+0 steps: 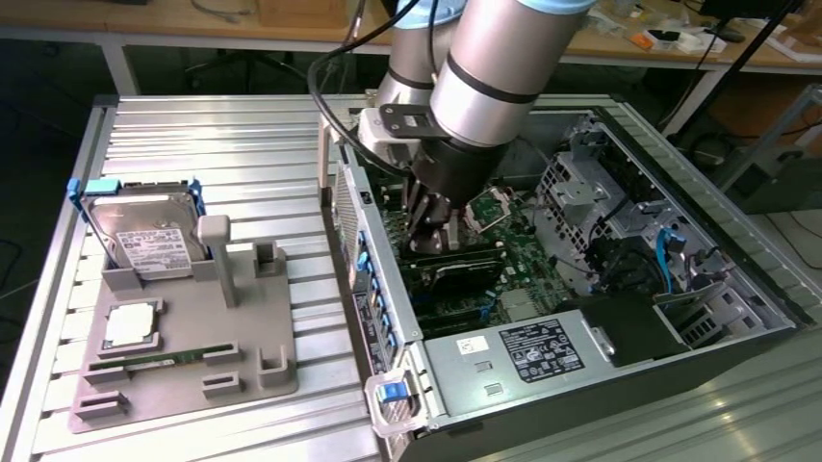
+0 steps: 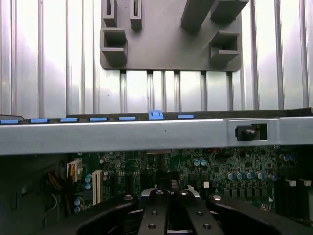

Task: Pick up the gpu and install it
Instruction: 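Press down on the gpu until it lock into place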

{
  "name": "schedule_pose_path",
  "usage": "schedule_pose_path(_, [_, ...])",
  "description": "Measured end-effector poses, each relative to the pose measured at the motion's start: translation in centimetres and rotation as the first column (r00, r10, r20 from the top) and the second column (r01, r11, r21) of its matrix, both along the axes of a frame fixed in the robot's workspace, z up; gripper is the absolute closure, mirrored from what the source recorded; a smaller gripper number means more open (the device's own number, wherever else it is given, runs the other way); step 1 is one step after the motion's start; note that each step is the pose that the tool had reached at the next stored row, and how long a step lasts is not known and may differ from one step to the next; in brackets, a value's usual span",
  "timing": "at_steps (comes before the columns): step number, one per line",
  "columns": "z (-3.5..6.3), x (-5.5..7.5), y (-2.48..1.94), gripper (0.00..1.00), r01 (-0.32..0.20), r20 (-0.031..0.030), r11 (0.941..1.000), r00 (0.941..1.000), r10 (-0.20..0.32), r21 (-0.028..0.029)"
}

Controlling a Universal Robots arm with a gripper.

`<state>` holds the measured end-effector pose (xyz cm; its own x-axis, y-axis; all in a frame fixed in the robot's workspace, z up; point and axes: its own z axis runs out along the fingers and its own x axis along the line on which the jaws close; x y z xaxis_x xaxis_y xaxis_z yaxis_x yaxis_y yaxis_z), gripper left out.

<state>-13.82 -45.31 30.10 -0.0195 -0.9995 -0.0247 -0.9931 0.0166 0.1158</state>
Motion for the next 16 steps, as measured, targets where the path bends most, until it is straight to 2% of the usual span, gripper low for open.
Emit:
schedule_pose_path(2, [-0.01,-0.4,0.0,0.89,0.0,-0.0052,1.0,1.0,0.0,0.0001])
schedule_pose_path(4, [0.0,-0.7,0.01,0.89,0.0,-0.0072,1.0,1.0,0.0,0.0001])
schedule_pose_path(8, [0.32,-0.8,0.01,0.89,0.0,-0.0072,1.0,1.0,0.0,-0.0001])
schedule_pose_path(16, [0.34,-1.7,0.01,0.89,0.0,-0.0071,1.0,1.0,0.0,-0.0001])
